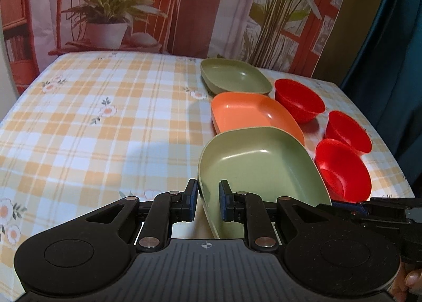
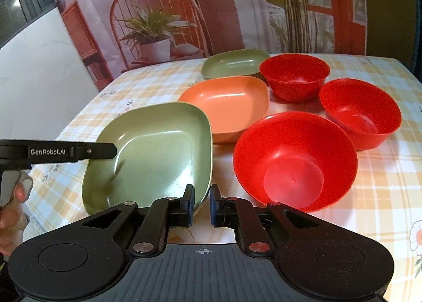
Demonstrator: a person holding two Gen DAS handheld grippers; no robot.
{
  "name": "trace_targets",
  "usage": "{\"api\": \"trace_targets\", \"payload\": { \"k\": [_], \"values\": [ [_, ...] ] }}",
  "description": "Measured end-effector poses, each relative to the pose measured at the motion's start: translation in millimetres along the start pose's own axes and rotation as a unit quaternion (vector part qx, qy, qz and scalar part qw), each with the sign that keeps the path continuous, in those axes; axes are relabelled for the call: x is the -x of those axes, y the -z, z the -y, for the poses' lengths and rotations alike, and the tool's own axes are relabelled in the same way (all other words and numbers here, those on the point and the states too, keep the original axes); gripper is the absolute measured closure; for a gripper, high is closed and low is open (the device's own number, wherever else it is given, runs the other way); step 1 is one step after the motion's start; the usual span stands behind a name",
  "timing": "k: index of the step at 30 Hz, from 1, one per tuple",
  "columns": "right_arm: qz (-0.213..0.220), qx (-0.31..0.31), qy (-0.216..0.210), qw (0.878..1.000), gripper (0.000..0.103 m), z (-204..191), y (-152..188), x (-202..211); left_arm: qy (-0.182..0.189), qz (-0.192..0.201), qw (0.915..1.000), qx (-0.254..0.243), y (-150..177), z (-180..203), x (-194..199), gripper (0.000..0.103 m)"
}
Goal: Organize plates and bowls
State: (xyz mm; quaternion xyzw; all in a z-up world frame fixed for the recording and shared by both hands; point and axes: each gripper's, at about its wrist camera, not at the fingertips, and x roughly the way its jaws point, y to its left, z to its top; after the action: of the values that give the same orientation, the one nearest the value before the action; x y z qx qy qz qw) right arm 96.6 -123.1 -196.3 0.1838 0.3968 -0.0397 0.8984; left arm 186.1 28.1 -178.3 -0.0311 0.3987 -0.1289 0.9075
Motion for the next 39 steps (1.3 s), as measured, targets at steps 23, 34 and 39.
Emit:
{"api": "trace_targets", "payload": {
  "k": [23,34,39],
  "values": [
    [0.043,0.012,-0.007,0.999,0.091,0,-46,0,0.003,0.032,0.9993,-0.02,-45,-1,0,0.084],
    [0.045,0.007,0.006,0.999,0.092,15,-66,-12,0.015,0.024,0.9994,-0.018,-66,2,-21,0.084],
    [0.039,0.001,0.01,0.999,0.092,21,-71,-17,0.019,0.016,0.9995,-0.021,-73,5,-31,0.084]
  ]
}}
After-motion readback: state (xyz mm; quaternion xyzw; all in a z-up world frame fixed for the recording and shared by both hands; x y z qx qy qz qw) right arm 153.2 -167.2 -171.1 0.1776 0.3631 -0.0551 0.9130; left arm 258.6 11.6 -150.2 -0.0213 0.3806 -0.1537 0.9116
